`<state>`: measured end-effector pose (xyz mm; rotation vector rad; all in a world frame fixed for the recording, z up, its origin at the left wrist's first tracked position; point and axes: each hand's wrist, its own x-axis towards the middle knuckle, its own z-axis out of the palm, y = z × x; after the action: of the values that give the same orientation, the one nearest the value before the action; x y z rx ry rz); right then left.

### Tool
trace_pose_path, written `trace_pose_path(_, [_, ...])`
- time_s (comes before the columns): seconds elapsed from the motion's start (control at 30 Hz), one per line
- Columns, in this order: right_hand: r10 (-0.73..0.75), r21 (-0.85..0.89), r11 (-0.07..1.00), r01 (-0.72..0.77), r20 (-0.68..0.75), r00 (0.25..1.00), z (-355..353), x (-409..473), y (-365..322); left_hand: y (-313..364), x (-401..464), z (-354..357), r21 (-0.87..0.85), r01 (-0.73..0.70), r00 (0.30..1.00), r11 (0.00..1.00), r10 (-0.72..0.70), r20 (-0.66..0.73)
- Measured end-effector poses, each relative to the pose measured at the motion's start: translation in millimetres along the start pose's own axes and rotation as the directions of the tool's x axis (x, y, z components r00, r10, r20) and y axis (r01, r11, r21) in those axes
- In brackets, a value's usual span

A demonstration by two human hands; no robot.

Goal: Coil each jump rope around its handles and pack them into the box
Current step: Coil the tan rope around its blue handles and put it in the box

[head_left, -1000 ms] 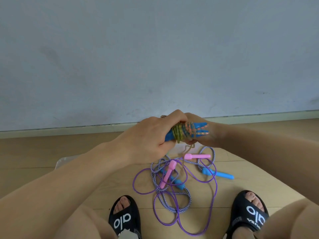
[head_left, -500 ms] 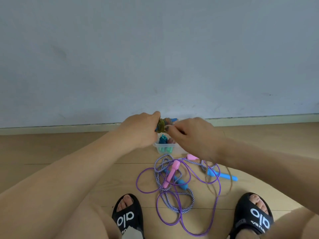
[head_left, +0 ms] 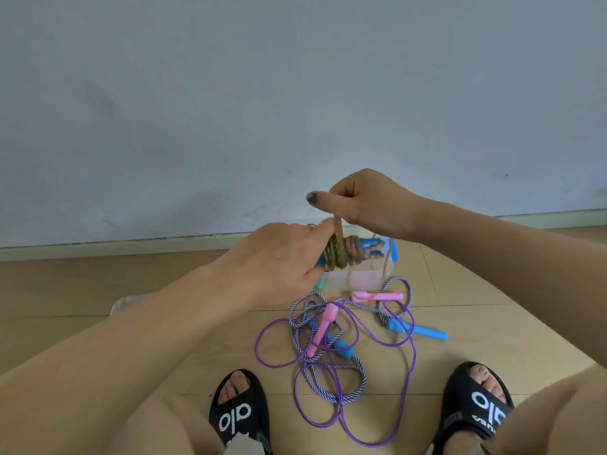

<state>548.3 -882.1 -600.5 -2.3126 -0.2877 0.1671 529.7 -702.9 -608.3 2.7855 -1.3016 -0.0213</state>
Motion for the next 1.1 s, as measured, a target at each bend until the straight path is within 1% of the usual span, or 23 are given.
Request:
trace_pose_path(0.07, [0.068,0.192,0.978,-0.08,0.067,0.995,3,-2,4,-3,-3,-3,-0.158,0.027,0.993,0.987,-0.045,-0.11])
trace_pose_path(0.13, [0.149,0.398,0.9,-0.178,0.103,0.983,10,-4,10,-6,-4,-6,-0.3,0.036,0.982,0.953,-0.089,-0.165])
trace_pose_path(0.17, [0.187,0.463,0.859,-0.221,0.119,0.975,15,-5,11,-7,-4,-6,-0.372,0.052,0.974,0.927,-0.129,-0.184])
trace_pose_path(0.2, [0.226,0.492,0.83,-0.261,0.13,0.965,19,-6,12,-8,-3,-6,-0.442,0.078,0.962,0.894,-0.184,-0.203])
trace_pose_path(0.23, [0.263,0.472,0.833,-0.287,0.118,0.957,24,-7,12,-9,-2,-7,-0.506,0.11,0.944,0.856,-0.249,-0.217])
trace_pose_path(0.27, [0.289,0.412,0.862,-0.296,0.081,0.954,28,-9,13,-12,0,-7,-0.557,0.151,0.925,0.817,-0.316,-0.212])
trace_pose_path(0.33, [0.306,0.264,0.918,-0.297,0.008,0.952,36,-14,15,-20,6,-5,-0.603,0.261,0.898,0.754,-0.418,-0.134])
trace_pose_path(0.4, [0.303,0.16,0.942,-0.296,-0.022,0.953,42,-21,11,-31,9,0,-0.566,0.366,0.887,0.739,-0.462,-0.029])
trace_pose_path(0.47, [0.263,0.037,0.964,-0.262,-0.038,0.964,46,-27,2,-41,9,6,-0.517,0.422,0.879,0.745,-0.475,0.034])
trace_pose_path(0.57, [0.143,-0.187,0.969,-0.159,-0.092,0.985,45,-30,-9,-43,11,12,-0.405,0.46,0.878,0.791,-0.472,0.076])
trace_pose_path(0.67, [0.032,-0.33,0.941,-0.073,-0.129,0.991,33,-31,-15,-40,9,14,-0.281,0.469,0.881,0.837,-0.465,0.084])
trace_pose_path(0.77, [-0.067,-0.304,0.952,0.008,-0.181,0.981,14,-27,-22,-38,6,15,-0.064,0.388,0.918,0.92,-0.379,0.113])
trace_pose_path(0.9, [-0.123,-0.252,0.965,0.071,-0.197,0.973,-1,-15,-21,-22,5,12,0.062,0.192,0.971,0.979,-0.199,0.136])
trace_pose_path(0.97, [-0.11,-0.222,0.973,0.068,-0.18,0.977,-3,-9,-13,-12,4,9,0.045,0.123,0.987,0.991,-0.127,0.103])
trace_pose_path(1.03, [-0.089,-0.167,0.984,0.062,-0.158,0.983,-6,-3,-6,-8,2,6,-0.014,0.078,0.997,0.997,-0.077,0.027])
trace_pose_path(1.1, [-0.051,-0.094,0.995,0.042,-0.103,0.993,-7,1,2,-9,0,3,-0.086,0.039,0.997,0.995,-0.045,-0.062])
